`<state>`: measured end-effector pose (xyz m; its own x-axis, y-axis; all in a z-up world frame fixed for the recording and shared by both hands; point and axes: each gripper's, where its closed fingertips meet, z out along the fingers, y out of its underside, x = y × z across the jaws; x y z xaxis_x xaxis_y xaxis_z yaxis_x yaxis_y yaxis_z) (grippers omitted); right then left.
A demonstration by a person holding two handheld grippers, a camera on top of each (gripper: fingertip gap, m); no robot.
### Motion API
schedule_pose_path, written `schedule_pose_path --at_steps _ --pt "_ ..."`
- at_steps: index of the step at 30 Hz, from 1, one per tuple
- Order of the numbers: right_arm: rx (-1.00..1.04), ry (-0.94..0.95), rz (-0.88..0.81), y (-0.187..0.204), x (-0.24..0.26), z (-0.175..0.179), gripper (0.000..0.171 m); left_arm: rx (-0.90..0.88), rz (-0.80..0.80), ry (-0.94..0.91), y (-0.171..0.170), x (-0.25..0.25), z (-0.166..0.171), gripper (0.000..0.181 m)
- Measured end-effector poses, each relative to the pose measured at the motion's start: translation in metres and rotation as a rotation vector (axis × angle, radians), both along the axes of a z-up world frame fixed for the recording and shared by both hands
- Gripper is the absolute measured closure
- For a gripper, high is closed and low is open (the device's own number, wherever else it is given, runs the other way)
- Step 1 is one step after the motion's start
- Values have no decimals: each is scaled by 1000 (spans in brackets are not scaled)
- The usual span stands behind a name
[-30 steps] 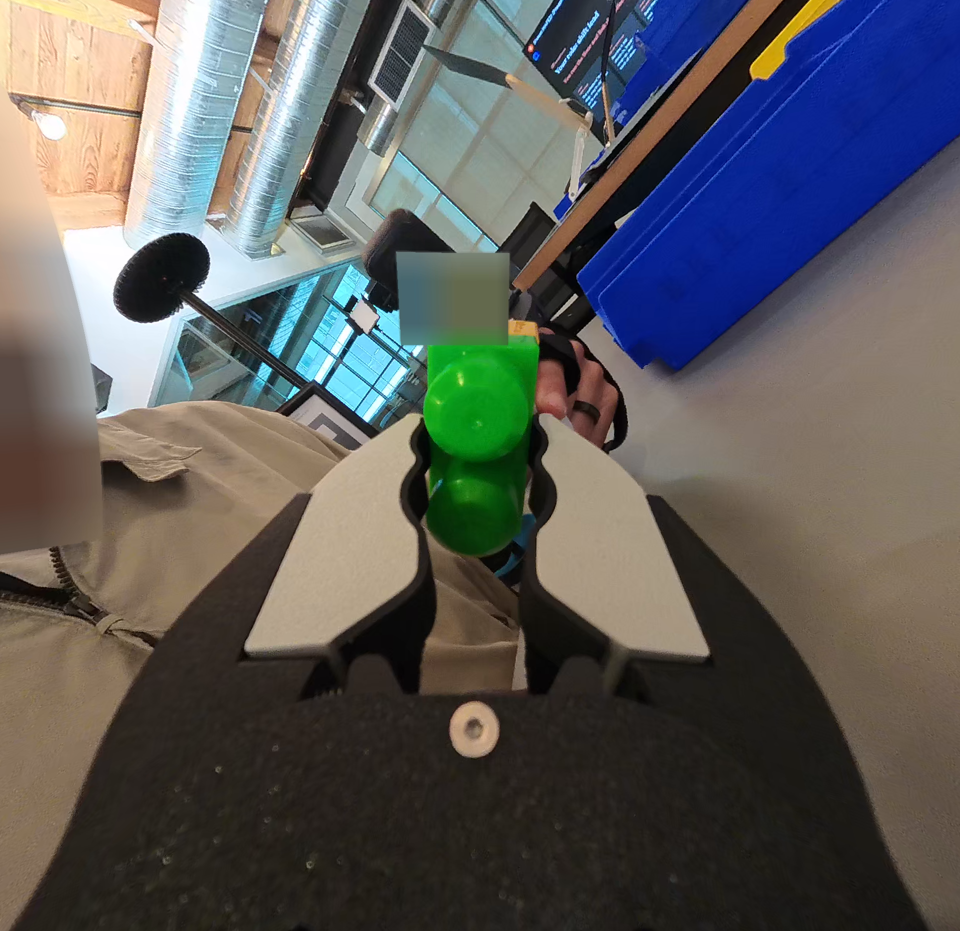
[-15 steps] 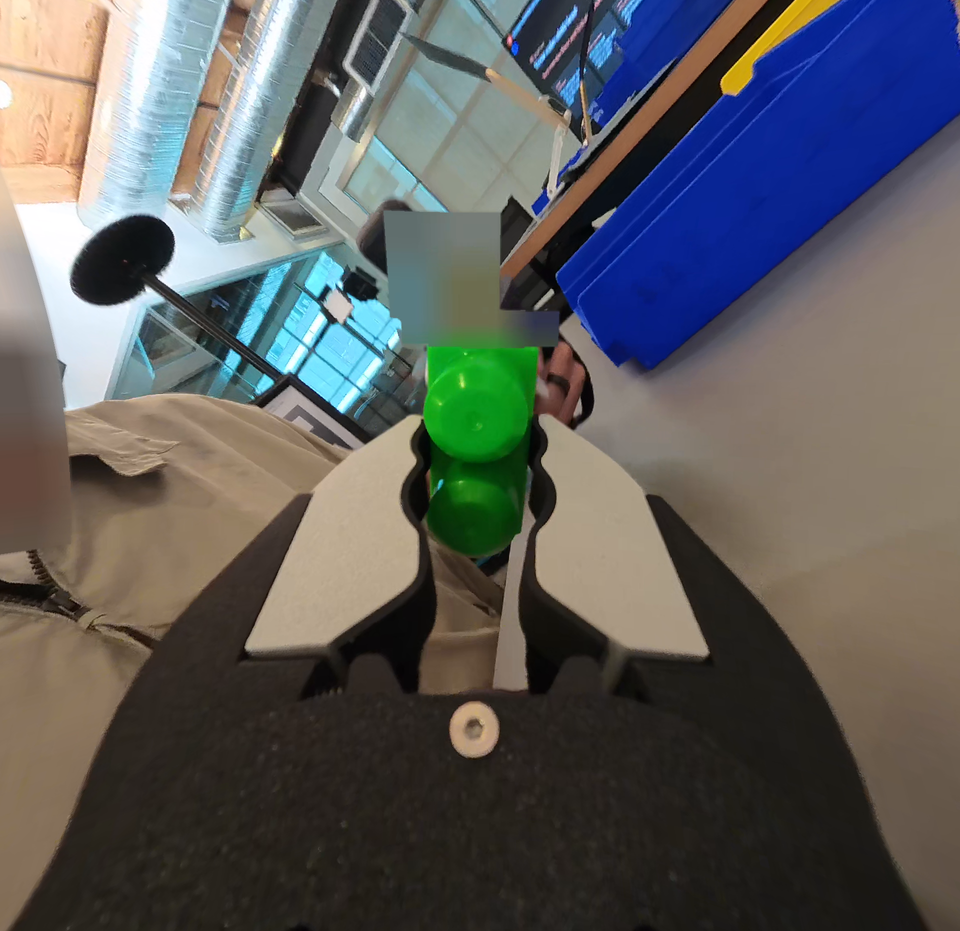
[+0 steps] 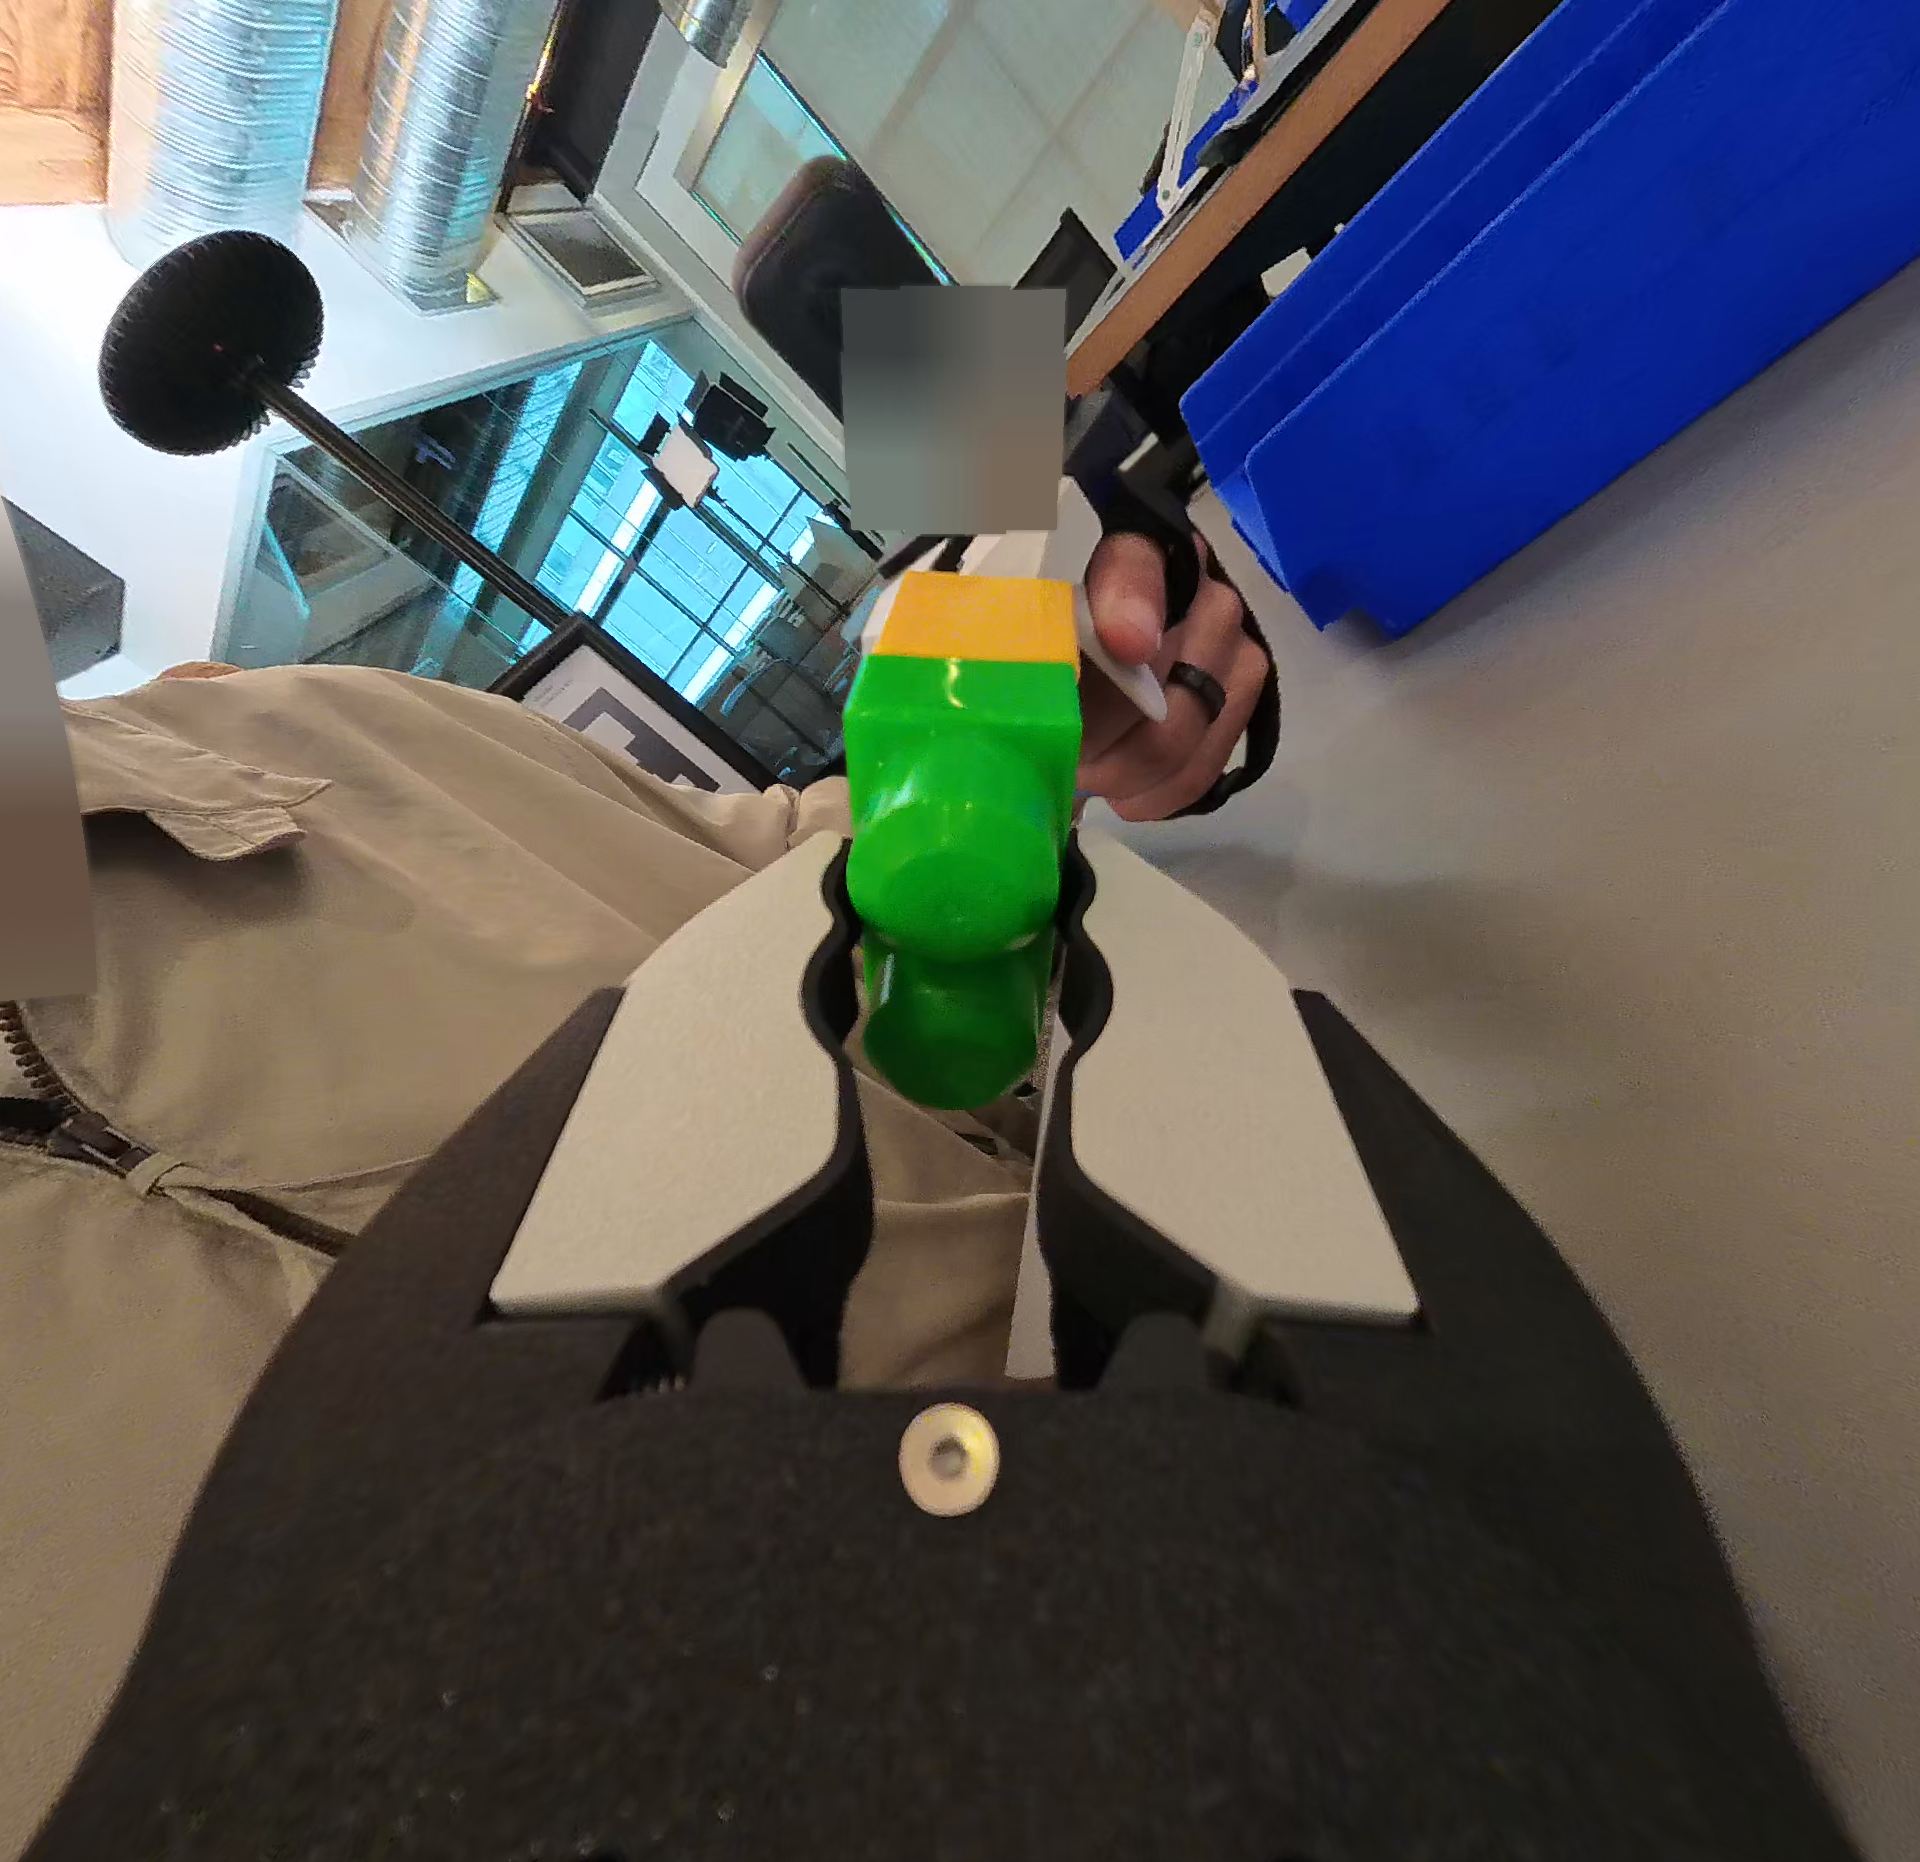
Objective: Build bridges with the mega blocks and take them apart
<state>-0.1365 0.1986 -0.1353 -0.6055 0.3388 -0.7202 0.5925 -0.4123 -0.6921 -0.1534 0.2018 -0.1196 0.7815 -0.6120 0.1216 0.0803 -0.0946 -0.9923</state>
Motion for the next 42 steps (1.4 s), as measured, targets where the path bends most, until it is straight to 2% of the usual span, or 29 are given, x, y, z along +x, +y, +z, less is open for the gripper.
schedule_pose_path --at_steps 11,13,18,21,24,25,28,32,42 --pt "13 1 -14 -6 2 -4 135 1 -24 13 0 2 1 181" --pt "60 -10 -57 1 0 -9 135 -39 19 88 4 -3 -9 181" --pt "87 -35 -153 23 -2 -14 135 -75 146 127 14 -16 -23 181" --pt "144 -43 -289 50 -7 -13 135 -114 350 147 26 -42 -30 156" --pt "339 -45 -505 85 -16 -15 135 -126 658 157 38 -76 -34 136" --pt "401 -35 -571 94 -18 -14 135 -124 761 158 40 -86 -34 125" --pt "557 -22 -734 113 -19 -16 135 -147 993 171 36 -107 -44 103" --pt "692 -13 -855 118 -16 -28 135 -191 1073 138 34 -112 -56 84" --pt "715 -12 -896 114 -12 -31 135 -143 1127 169 27 -120 -49 70"
